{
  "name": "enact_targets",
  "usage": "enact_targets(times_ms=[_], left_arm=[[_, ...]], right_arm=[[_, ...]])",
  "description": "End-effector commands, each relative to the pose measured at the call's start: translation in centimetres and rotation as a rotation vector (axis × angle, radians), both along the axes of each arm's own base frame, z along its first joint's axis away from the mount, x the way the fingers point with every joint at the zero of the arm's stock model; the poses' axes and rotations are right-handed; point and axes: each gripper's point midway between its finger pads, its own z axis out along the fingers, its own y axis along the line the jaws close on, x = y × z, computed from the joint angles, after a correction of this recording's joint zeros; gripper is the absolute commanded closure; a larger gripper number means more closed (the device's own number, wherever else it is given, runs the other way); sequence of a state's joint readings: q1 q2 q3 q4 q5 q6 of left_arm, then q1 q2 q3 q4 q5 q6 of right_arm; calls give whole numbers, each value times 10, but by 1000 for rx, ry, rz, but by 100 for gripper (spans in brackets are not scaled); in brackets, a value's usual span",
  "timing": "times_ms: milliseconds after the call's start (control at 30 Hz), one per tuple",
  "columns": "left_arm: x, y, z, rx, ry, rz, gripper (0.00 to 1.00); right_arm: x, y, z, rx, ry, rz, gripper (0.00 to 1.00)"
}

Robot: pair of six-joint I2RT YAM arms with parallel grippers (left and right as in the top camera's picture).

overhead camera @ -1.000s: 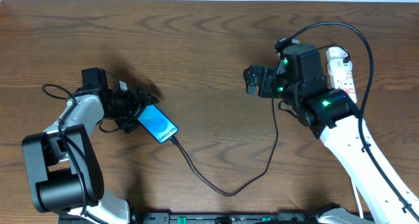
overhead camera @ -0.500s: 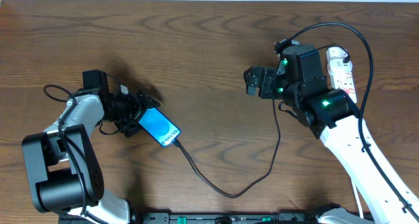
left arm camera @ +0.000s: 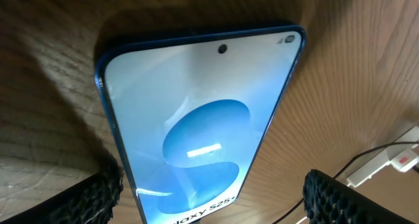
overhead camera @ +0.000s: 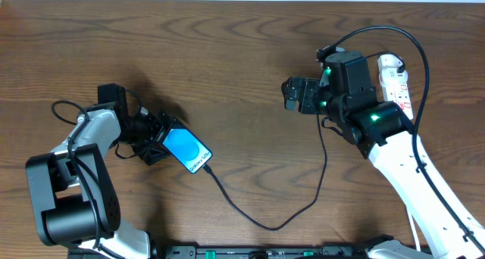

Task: Plug charger to phone and switch on socket
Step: 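Lay the phone flat and open the left gripper to release it, then lift the open left gripper up off the phone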

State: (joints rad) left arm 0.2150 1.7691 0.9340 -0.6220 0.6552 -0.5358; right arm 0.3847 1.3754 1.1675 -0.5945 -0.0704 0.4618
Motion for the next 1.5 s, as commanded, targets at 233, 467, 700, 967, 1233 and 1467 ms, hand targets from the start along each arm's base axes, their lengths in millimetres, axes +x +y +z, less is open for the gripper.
enact_targets(times_ms=[233, 467, 700, 967, 1233, 1467], left_arm=[[-8, 43, -2, 271, 65, 1, 9], [1, 52, 72, 389, -142, -44, 9], [-25, 23, 149, 616, -434, -389, 9], [-38, -2, 190, 682, -621, -451, 8], [-38, -2, 190, 682, -622, -450, 8], [-38, -2, 187, 680, -610, -455, 9]], right_arm=[[7, -14, -1, -66, -25, -45, 1], [6, -14, -2, -100, -32, -10, 1], [3, -15, -5, -106, -16, -9, 1], [3, -16, -5, -107, -13, -10, 1], [-2, -17, -10, -117, 14, -8, 1], [-2, -17, -9, -115, 11, -8, 1]])
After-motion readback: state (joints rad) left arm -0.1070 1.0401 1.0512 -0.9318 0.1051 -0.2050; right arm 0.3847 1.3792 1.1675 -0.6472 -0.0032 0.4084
